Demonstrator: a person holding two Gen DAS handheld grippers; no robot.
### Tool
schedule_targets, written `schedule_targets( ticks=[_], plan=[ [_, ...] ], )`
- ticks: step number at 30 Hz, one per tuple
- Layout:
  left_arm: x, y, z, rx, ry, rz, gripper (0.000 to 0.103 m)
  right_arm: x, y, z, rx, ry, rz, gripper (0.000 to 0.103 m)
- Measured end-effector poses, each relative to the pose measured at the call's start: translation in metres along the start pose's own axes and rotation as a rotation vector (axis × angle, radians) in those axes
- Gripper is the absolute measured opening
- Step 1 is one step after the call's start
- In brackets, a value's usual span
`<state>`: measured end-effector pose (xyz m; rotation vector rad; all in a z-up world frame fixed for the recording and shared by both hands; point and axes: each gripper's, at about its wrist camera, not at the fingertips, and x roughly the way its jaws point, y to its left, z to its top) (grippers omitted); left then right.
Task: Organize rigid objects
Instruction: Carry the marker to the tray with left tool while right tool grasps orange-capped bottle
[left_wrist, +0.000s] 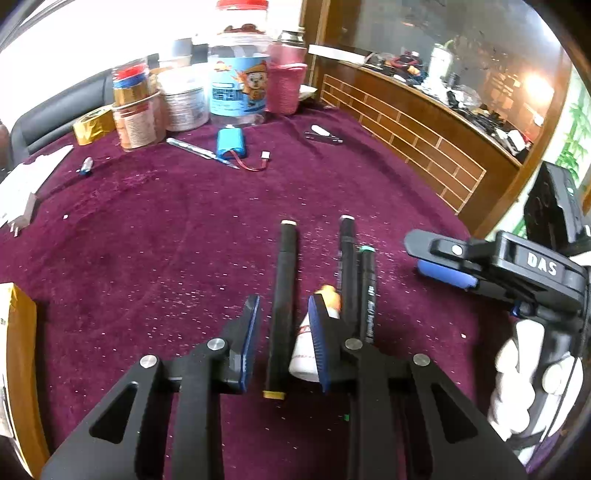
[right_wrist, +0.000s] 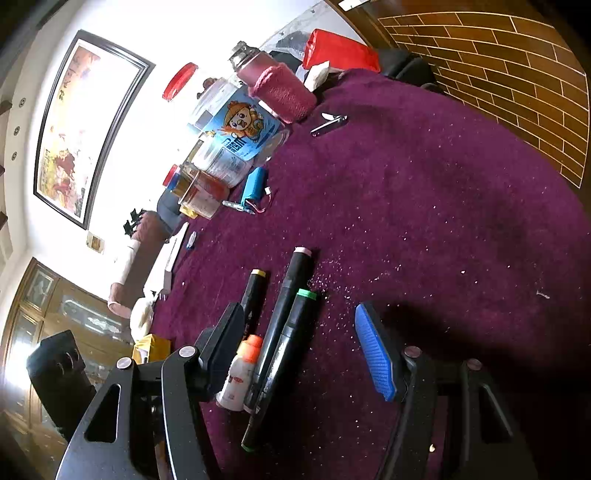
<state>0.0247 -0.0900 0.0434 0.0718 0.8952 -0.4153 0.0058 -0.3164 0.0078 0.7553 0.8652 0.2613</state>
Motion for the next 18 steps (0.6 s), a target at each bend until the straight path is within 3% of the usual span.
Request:
schedule_targets(
  ticks=[6, 9, 11, 14, 16, 17, 18],
  plan=[
    [0.004, -0.008, -0.003, 0.030, -0.006, 0.021, 0.031, 0.002, 0.000, -0.001, -0.007, 0.007, -0.009, 0.057],
    [0.015, -0.020, -0.002, 0.127, -0.018, 0.129, 0.031, 0.002, -0.001, -0.001, -0.007, -0.001, -0.026, 0.058],
    [0.021, -0.012, 0.001, 0.109, -0.012, 0.147, 0.036, 0.002, -0.002, -0.001, -0.004, -0.004, -0.036, 0.058],
    [0.033, 0.003, 0.002, 0.056, 0.034, 0.103, 0.035, 0.004, -0.002, -0.001, -0.010, 0.002, -0.047, 0.058],
    [0.046, 0.000, 0.002, 0.105, 0.057, 0.137, 0.035, 0.005, -0.001, -0.002, -0.020, 0.004, -0.057, 0.058],
    [0.047, -0.004, 0.004, 0.133, 0.031, 0.142, 0.035, 0.006, -0.001, -0.002, -0.022, 0.003, -0.063, 0.058],
    [0.050, -0.009, 0.005, 0.166, 0.017, 0.155, 0.027, 0.006, -0.001, -0.002, -0.025, 0.001, -0.071, 0.058]
  ],
)
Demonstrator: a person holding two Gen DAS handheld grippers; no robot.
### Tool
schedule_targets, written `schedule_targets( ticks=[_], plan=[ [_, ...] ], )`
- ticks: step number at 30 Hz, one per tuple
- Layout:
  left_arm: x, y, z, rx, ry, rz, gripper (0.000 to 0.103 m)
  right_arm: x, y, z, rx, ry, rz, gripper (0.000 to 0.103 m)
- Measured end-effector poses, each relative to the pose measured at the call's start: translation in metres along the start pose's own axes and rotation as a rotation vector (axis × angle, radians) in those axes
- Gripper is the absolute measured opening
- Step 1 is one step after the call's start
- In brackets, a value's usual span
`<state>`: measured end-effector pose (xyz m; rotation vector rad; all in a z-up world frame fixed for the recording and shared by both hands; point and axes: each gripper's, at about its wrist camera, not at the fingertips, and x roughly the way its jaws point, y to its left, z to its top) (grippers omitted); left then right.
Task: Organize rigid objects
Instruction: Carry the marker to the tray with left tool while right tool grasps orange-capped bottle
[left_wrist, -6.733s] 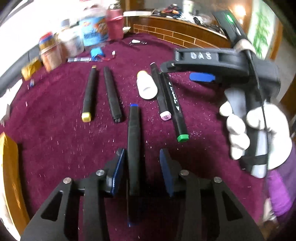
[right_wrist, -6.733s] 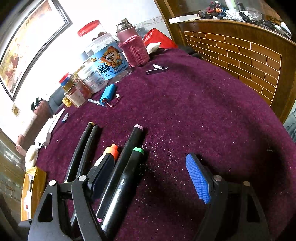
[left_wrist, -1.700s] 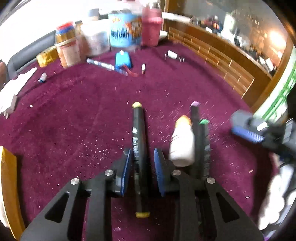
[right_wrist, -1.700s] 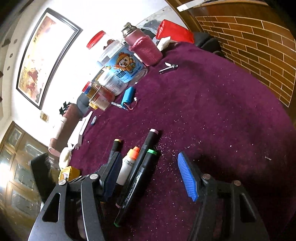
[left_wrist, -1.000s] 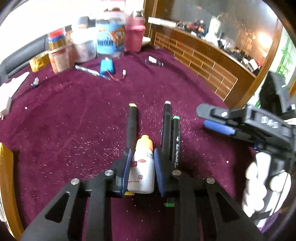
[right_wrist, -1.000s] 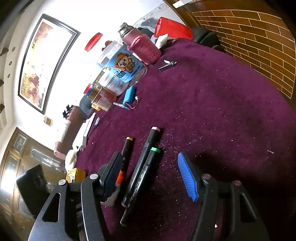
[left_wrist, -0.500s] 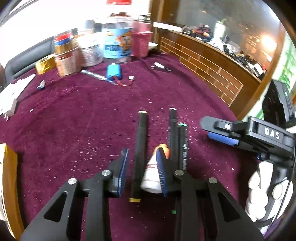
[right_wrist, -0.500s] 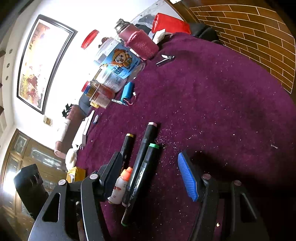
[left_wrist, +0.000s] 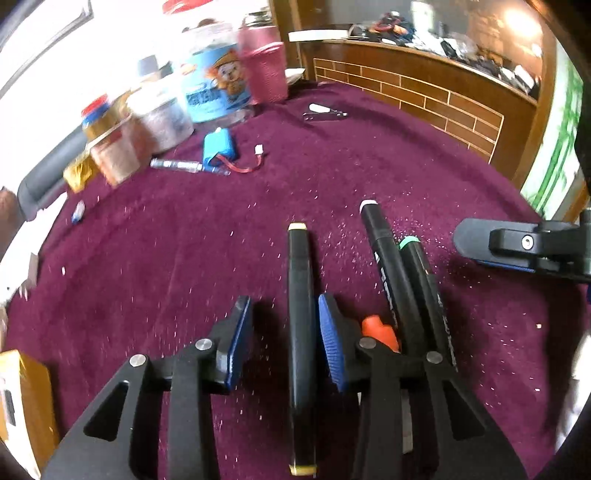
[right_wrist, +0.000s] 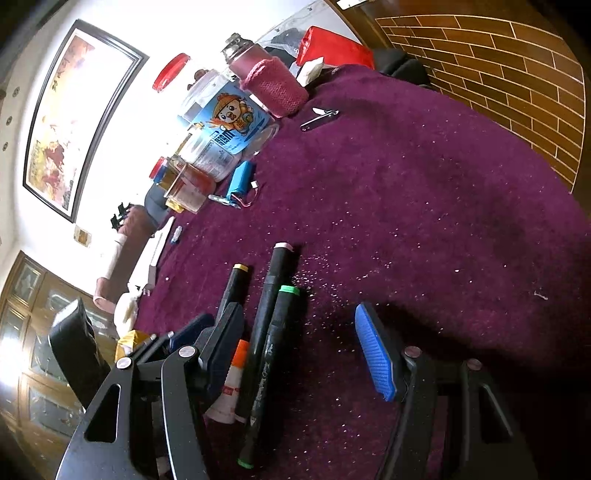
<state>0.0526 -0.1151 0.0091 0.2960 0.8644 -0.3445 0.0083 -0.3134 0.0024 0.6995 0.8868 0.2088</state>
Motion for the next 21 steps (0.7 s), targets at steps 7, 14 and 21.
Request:
schedule_targets(
  ticks=[7, 14, 21],
  plan=[
    [-0.002, -0.004, -0.001, 0.014, -0.010, -0.079, 0.012, 0.002, 0.003, -0.001, -0.060, -0.020, -0.056, 0.057],
    [-0.038, 0.038, -0.023, -0.226, -0.044, -0.279, 0.012, 0.004, 0.007, 0.000, -0.105, -0.044, -0.100, 0.057],
    [-0.094, 0.076, -0.045, -0.329, -0.147, -0.377, 0.012, -0.019, 0.054, -0.020, -0.257, -0.125, -0.054, 0.058]
  ],
)
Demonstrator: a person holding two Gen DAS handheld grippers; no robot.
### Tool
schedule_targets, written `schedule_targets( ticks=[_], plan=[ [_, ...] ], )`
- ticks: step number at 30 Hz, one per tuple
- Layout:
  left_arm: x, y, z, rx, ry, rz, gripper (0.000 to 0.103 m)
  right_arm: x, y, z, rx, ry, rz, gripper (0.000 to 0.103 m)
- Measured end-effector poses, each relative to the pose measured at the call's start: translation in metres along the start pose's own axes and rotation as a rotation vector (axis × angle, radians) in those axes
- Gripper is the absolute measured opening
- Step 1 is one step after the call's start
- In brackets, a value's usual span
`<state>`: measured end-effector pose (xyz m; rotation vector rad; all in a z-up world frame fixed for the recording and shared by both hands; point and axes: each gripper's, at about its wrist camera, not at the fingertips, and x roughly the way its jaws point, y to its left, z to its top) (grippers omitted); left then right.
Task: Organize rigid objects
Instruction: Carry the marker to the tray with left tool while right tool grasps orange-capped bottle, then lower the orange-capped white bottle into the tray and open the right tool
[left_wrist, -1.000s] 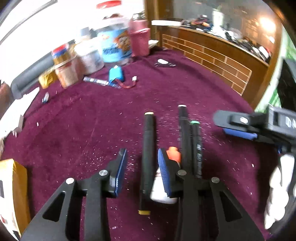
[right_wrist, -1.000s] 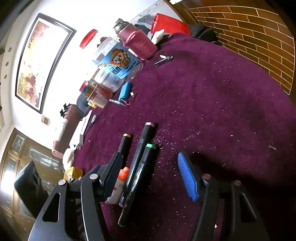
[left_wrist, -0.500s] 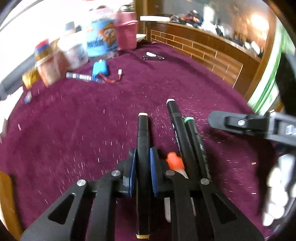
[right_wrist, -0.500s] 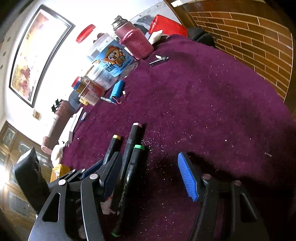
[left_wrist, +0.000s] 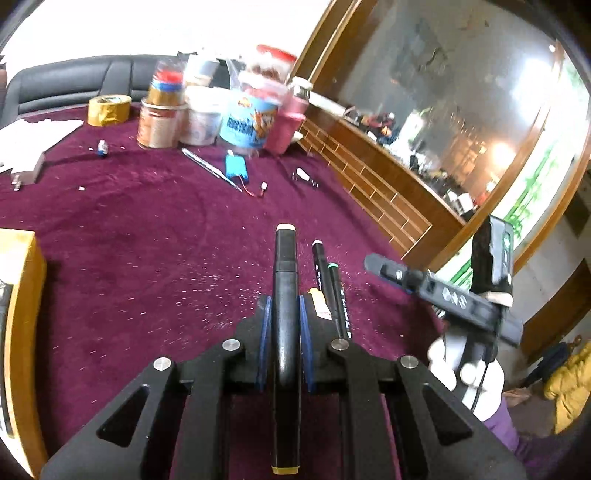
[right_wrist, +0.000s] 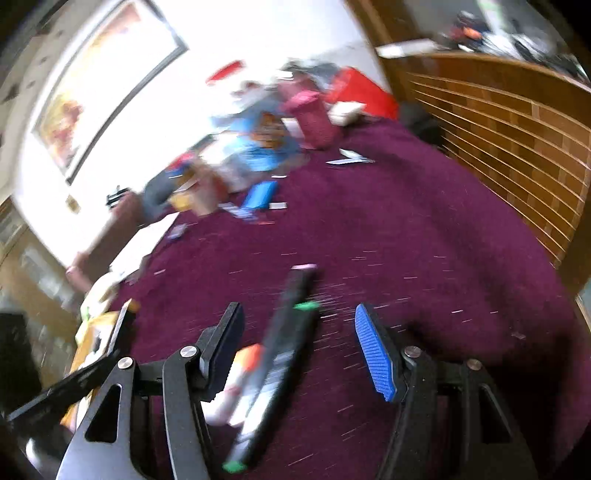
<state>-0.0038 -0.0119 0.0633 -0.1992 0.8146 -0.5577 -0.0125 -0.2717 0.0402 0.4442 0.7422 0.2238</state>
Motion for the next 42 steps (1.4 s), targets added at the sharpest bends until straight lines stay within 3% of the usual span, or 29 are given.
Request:
schedule_targets(
  ticks=[4, 9, 14, 19, 23, 26, 29, 32, 35, 42],
  plan=[
    [-0.030, 0.011, -0.003, -0.014, -0.048, -0.017, 0.012, 0.010, 0.048, -0.022, -0.084, 0.119, 0.123, 0.057],
    [-0.057, 0.026, -0.009, -0.014, -0.101, -0.018, 0.012, 0.043, 0.078, -0.039, -0.182, 0.190, -0.049, 0.050],
    [-0.090, 0.051, -0.019, -0.032, -0.158, -0.014, 0.012, 0.060, 0.080, -0.042, -0.185, 0.236, -0.139, 0.041],
    [-0.124, 0.092, -0.029, -0.100, -0.214, 0.009, 0.012, 0.071, 0.085, -0.037, -0.147, 0.256, -0.190, 0.043],
    [-0.151, 0.124, -0.044, -0.167, -0.256, 0.041, 0.012, 0.072, 0.084, -0.032, -0.024, 0.278, -0.157, 0.056],
    [-0.173, 0.148, -0.057, -0.215, -0.280, 0.086, 0.017, 0.078, 0.089, -0.031, -0.021, 0.283, -0.196, 0.055],
    [-0.196, 0.174, -0.073, -0.285, -0.306, 0.084, 0.015, 0.083, 0.100, -0.034, -0.101, 0.279, -0.286, 0.024],
    [-0.217, 0.191, -0.090, -0.324, -0.332, 0.144, 0.015, 0.082, 0.101, -0.036, -0.084, 0.277, -0.246, 0.024],
    [-0.238, 0.200, -0.102, -0.349, -0.374, 0.103, 0.015, 0.077, 0.113, -0.039, -0.088, 0.272, -0.181, 0.023],
    [-0.254, 0.212, -0.118, -0.378, -0.388, 0.118, 0.015, 0.061, 0.190, -0.055, -0.215, 0.272, 0.002, 0.024]
  ],
)
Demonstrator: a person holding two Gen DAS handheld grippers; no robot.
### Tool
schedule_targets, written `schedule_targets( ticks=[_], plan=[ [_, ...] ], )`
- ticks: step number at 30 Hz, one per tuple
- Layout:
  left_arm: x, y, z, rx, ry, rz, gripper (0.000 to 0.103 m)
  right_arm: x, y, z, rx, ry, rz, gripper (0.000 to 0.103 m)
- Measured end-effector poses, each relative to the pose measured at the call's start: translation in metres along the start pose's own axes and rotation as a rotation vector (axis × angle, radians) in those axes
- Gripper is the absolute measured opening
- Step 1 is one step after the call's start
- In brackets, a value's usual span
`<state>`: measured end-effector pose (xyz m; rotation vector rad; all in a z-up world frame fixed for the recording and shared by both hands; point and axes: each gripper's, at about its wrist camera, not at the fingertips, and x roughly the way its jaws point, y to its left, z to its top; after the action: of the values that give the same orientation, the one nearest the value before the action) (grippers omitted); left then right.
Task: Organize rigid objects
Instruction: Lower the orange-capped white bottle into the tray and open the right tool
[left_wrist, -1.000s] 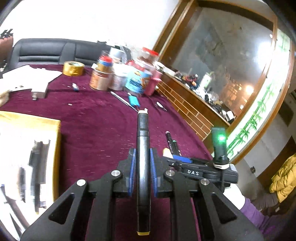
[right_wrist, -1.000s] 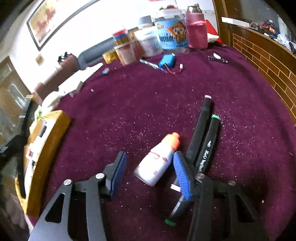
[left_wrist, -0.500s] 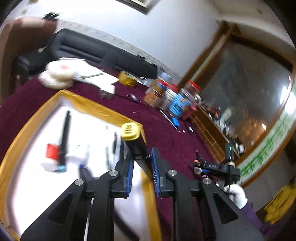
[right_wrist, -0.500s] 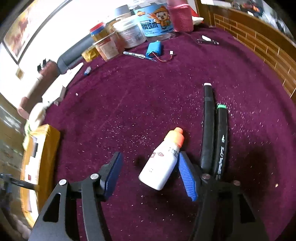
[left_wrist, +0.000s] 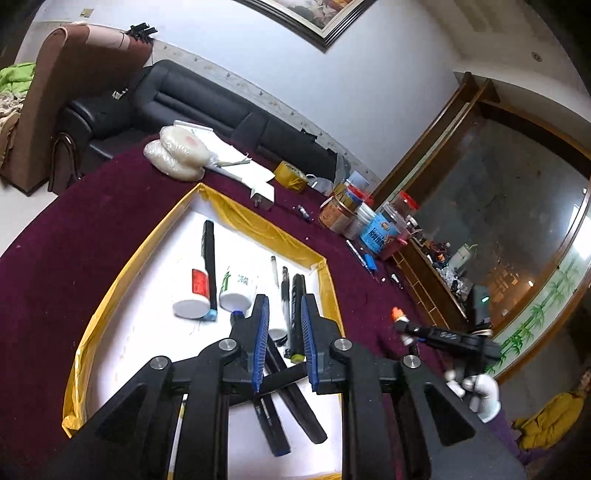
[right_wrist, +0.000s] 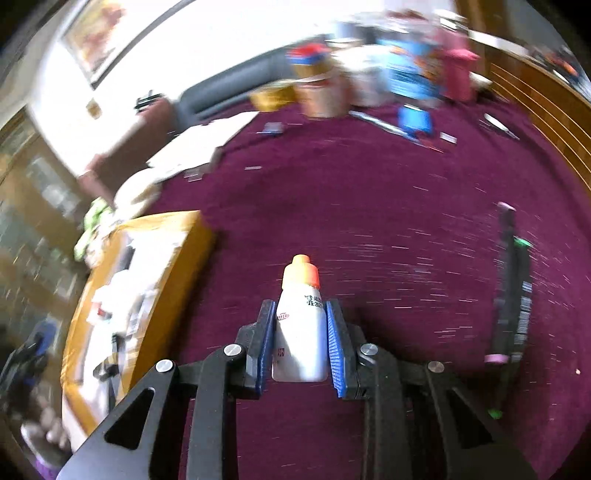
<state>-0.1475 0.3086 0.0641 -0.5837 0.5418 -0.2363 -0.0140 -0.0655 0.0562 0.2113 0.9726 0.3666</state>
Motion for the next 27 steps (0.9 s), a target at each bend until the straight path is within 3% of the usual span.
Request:
schedule_targets(
  ticks=[5, 7, 11, 13, 15, 18, 21, 27],
  plan=[
    [-0.001, 0.010, -0.002, -0.040, 0.008, 0.035, 0.018, 0.004, 0.089, -0.013, -0.167, 0.066, 0.179, 0.024],
    [-0.004, 0.019, -0.002, -0.076, 0.002, 0.046, 0.030, 0.012, 0.121, -0.021, -0.229, 0.113, 0.240, 0.024],
    [-0.018, 0.033, -0.005, -0.099, -0.017, 0.095, 0.041, 0.036, 0.179, -0.038, -0.386, 0.168, 0.213, 0.024],
    [-0.026, 0.040, -0.006, -0.103, -0.031, 0.120, 0.043, 0.049, 0.195, -0.044, -0.438, 0.179, 0.154, 0.024],
    [-0.033, 0.046, -0.006, -0.106, -0.042, 0.137, 0.045, 0.061, 0.200, -0.051, -0.445, 0.228, 0.155, 0.024],
    [-0.043, 0.059, -0.007, -0.114, -0.055, 0.154, 0.045, 0.069, 0.211, -0.067, -0.449, 0.289, 0.217, 0.024],
    [-0.046, 0.070, -0.007, -0.135, -0.059, 0.154, 0.045, 0.075, 0.221, -0.075, -0.427, 0.379, 0.355, 0.024],
    [-0.045, 0.076, -0.007, -0.146, -0.058, 0.134, 0.045, 0.089, 0.242, -0.068, -0.425, 0.391, 0.398, 0.024]
  ],
)
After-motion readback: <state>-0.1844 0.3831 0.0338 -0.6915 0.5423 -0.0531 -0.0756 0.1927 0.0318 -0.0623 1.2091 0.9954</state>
